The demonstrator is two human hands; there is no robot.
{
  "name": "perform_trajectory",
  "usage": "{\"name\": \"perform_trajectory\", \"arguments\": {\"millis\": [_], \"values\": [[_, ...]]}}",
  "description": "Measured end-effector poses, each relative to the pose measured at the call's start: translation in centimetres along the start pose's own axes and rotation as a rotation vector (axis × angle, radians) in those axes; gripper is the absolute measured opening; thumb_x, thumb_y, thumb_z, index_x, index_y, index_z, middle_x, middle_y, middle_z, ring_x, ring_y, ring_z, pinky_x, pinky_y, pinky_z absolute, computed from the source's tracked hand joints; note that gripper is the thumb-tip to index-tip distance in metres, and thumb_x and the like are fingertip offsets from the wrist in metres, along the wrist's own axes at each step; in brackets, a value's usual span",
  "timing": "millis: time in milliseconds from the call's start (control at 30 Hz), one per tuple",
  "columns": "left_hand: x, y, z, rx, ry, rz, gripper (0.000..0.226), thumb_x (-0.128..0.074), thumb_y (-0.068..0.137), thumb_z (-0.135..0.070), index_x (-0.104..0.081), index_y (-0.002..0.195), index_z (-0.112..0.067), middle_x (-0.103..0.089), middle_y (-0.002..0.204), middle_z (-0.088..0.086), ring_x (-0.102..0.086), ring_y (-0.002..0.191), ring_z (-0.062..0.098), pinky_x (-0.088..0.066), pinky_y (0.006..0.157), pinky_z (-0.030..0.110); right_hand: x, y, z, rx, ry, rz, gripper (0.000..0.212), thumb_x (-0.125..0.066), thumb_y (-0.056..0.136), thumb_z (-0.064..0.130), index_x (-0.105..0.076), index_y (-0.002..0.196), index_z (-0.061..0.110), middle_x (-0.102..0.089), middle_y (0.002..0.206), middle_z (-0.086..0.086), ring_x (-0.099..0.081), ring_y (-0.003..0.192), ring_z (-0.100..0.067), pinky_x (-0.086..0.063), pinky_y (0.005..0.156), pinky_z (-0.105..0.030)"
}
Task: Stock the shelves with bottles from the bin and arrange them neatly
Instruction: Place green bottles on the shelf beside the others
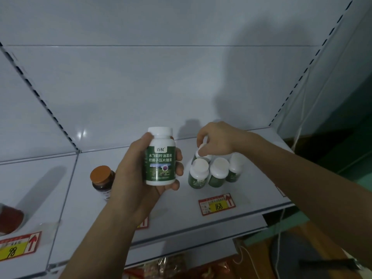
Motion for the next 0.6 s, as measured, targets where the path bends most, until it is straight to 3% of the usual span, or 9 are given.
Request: {"name": "perform_trajectory", "arguments": {"millis": [133,233,300,400,500,600], "values": [[-0.4,0.4,1.0,0.014,0.003,0.013,0.051,-0.038,0.096,-0.047,-0.076,0.086,-0.013,-0.063,0.083,0.015,-0.059,0.064,0.024,-0.049,0.047,0.027,-0.1,-0.7,-0.2,0.013,0.02,-0.007,0.029,-0.069,0.09,0.039,-0.071,0.115,0.024,-0.058,0.097,0.006,-0.059,0.098,-0.019,-0.051,0.086,-0.033],[-0.8,0.7,1.6,0.022,0.005,0.026,0.054,-0.037,0.096,-0.048,-0.075,0.083,-0.013,-0.063,0.081,0.016,-0.058,0.061,0.025,-0.046,0.045,0.028,0.4,-1.7,-0.7,0.031,0.02,-0.024,0.033,-0.062,0.096,0.045,-0.066,0.123,0.027,-0.059,0.105,0.006,-0.057,0.096,-0.014,-0.043,0.083,-0.029],[-1.2,0.9,1.8,0.01,0.042,0.007,0.051,-0.04,0.093,-0.048,-0.074,0.081,-0.012,-0.063,0.079,0.016,-0.058,0.059,0.025,-0.045,0.044,0.028,1.6,-2.8,-0.9,0.052,0.079,-0.108,0.03,-0.06,0.098,0.044,-0.066,0.123,0.028,-0.065,0.112,0.006,-0.059,0.093,-0.011,-0.041,0.081,-0.027],[-1.7,1.9,2.0,-0.035,0.147,-0.059,0.05,-0.041,0.094,-0.046,-0.067,0.091,-0.003,-0.065,0.079,0.02,-0.058,0.059,0.028,-0.045,0.045,0.03,4.9,-5.2,0.1,0.202,0.329,-0.297,0.02,-0.056,0.102,0.035,-0.068,0.116,0.027,-0.069,0.104,0.008,-0.063,0.079,-0.004,-0.046,0.071,-0.021],[-2.6,3.4,2.3,-0.13,0.26,-0.114,0.047,-0.034,0.104,-0.04,-0.055,0.117,0.0,-0.066,0.084,0.026,-0.061,0.063,0.033,-0.046,0.049,0.032,7.6,-7.7,2.1,0.36,0.555,-0.204,0.022,-0.05,0.106,0.03,-0.068,0.118,0.025,-0.071,0.101,0.006,-0.061,0.071,-0.011,-0.046,0.06,-0.02],[-4.1,5.0,2.6,-0.209,0.351,-0.123,0.045,-0.027,0.108,-0.039,-0.05,0.126,-0.004,-0.068,0.085,0.026,-0.061,0.065,0.036,-0.047,0.051,0.034,8.3,-8.5,2.9,0.434,0.44,-0.074,0.022,-0.06,0.101,0.031,-0.068,0.121,0.026,-0.07,0.093,0.012,-0.065,0.071,-0.009,-0.05,0.064,-0.02]]}}
Point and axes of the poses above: each hand's wrist, its own y-axis towards the middle knuckle, its own x-axis out of the back of the hand, z = x × y, the point moved 4 cm from there along y, towards the middle knuckle
